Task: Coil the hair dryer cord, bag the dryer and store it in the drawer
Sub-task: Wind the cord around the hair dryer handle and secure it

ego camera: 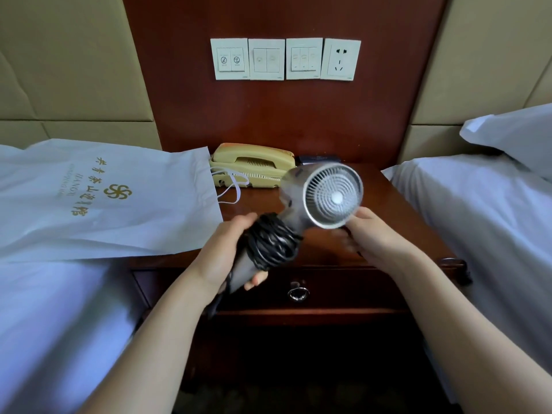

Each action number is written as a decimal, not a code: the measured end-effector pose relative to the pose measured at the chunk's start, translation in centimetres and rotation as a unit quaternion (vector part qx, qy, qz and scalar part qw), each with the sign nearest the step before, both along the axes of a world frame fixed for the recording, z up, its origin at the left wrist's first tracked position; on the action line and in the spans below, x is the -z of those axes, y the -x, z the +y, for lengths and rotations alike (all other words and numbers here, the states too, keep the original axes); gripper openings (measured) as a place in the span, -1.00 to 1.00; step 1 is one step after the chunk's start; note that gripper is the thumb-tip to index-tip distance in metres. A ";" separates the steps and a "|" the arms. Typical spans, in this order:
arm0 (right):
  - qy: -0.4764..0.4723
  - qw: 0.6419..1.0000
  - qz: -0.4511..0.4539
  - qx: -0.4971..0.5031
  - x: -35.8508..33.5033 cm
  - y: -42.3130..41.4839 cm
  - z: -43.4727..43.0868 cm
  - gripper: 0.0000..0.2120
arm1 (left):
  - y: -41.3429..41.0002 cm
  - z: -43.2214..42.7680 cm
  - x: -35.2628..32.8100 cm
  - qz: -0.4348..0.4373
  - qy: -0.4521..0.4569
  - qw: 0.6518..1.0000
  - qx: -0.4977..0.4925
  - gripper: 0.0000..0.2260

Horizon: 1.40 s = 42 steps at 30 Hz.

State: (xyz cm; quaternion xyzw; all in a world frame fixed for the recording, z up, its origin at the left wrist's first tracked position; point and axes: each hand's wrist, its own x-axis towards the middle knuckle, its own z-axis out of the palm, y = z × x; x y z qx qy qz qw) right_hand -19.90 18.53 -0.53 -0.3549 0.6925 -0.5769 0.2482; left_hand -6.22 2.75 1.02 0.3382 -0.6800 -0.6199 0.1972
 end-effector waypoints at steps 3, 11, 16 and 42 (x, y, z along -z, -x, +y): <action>-0.050 0.998 0.020 -0.009 -0.1 -0.6 -0.5 -0.52 | -0.4 0.8 -0.2 0.048 -0.050 0.998 -0.014 -0.70; -0.084 0.952 0.292 0.029 -0.9 -3.5 -0.4 -0.40 | -1.0 2.1 1.5 0.070 0.081 0.994 -0.005 -0.67; -0.038 0.990 0.137 0.016 -0.5 -5.1 -1.8 -0.67 | -0.9 3.1 1.5 0.069 0.195 0.978 -0.036 -0.76; 0.113 0.986 0.087 0.086 0.1 -4.4 -2.7 -0.62 | -1.4 2.6 1.5 0.034 -0.077 0.992 0.099 -0.34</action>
